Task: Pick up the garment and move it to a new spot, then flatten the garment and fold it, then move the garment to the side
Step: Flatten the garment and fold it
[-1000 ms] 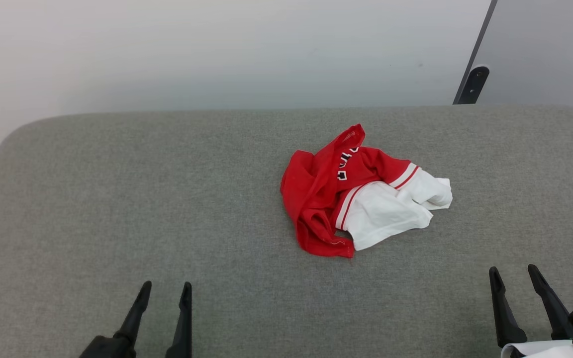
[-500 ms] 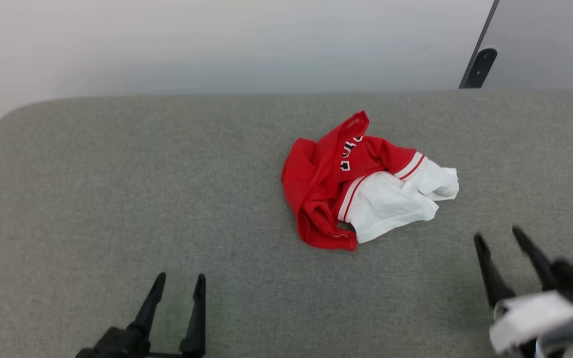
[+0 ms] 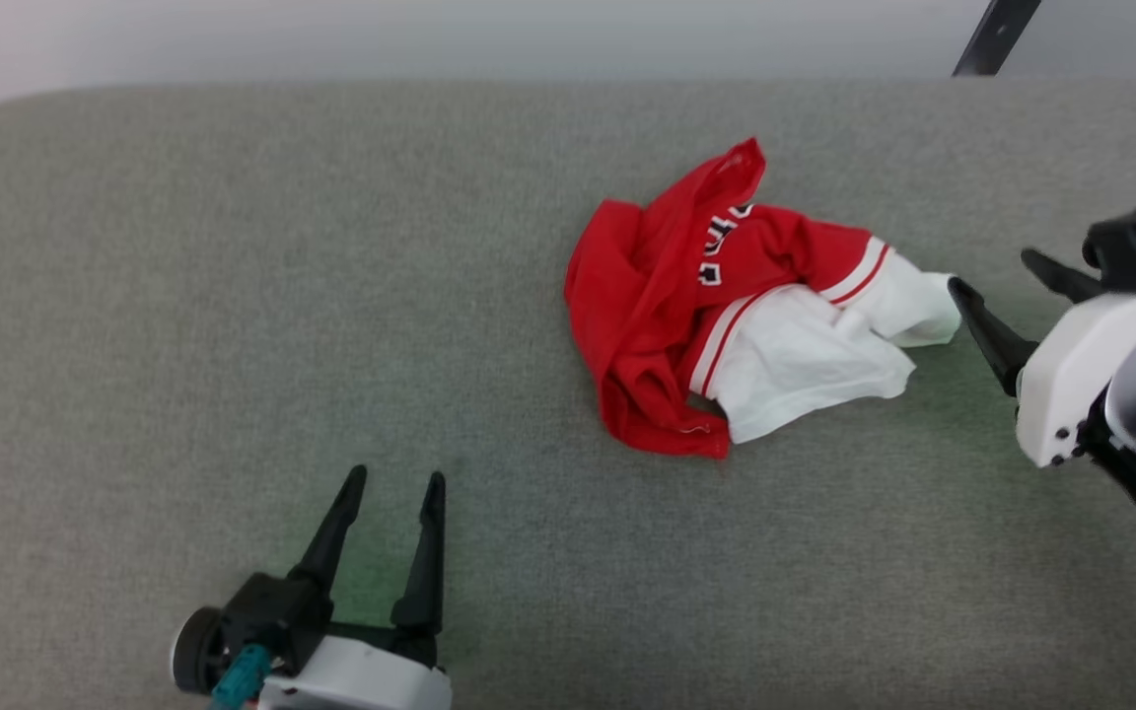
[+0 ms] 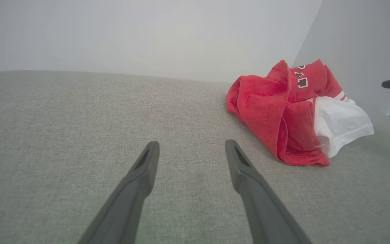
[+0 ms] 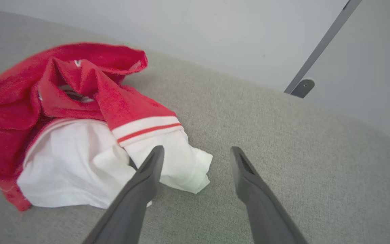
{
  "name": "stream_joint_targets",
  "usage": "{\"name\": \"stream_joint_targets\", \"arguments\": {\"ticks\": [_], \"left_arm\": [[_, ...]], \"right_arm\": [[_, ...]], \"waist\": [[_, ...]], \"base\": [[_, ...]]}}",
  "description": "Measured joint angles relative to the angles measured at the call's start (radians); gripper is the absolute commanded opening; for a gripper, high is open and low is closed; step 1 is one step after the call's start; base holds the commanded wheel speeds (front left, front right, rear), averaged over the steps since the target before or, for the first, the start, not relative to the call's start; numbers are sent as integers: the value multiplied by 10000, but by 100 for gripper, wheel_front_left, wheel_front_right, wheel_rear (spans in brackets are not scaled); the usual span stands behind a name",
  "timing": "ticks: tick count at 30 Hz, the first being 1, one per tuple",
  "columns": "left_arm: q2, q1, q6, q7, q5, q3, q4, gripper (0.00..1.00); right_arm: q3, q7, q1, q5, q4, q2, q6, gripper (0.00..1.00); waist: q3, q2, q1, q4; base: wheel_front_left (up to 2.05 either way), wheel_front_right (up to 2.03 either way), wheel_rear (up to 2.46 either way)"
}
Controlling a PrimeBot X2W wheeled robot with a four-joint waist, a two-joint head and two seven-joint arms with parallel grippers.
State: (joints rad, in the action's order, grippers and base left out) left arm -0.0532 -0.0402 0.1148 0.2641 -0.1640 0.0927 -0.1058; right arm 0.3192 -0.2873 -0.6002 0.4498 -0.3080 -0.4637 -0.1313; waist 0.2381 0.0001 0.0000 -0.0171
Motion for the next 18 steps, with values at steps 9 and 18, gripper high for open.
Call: {"name": "stream_joint_targets", "arguments": {"ticks": [9, 18], "left_arm": [[19, -506, 40, 0, -56, 267, -230, 100], [21, -821, -13, 0, -259, 529, -284, 100]], "right_arm": [[1824, -1751, -1762, 1709, -1778, -1011, 0, 100], [3030, -2063, -2620, 3043, -2405, -1244, 0, 100]], "waist": [[732, 0, 0, 291], [1267, 0, 0, 558]], "base": [[0, 0, 0], [0, 0, 0]]}}
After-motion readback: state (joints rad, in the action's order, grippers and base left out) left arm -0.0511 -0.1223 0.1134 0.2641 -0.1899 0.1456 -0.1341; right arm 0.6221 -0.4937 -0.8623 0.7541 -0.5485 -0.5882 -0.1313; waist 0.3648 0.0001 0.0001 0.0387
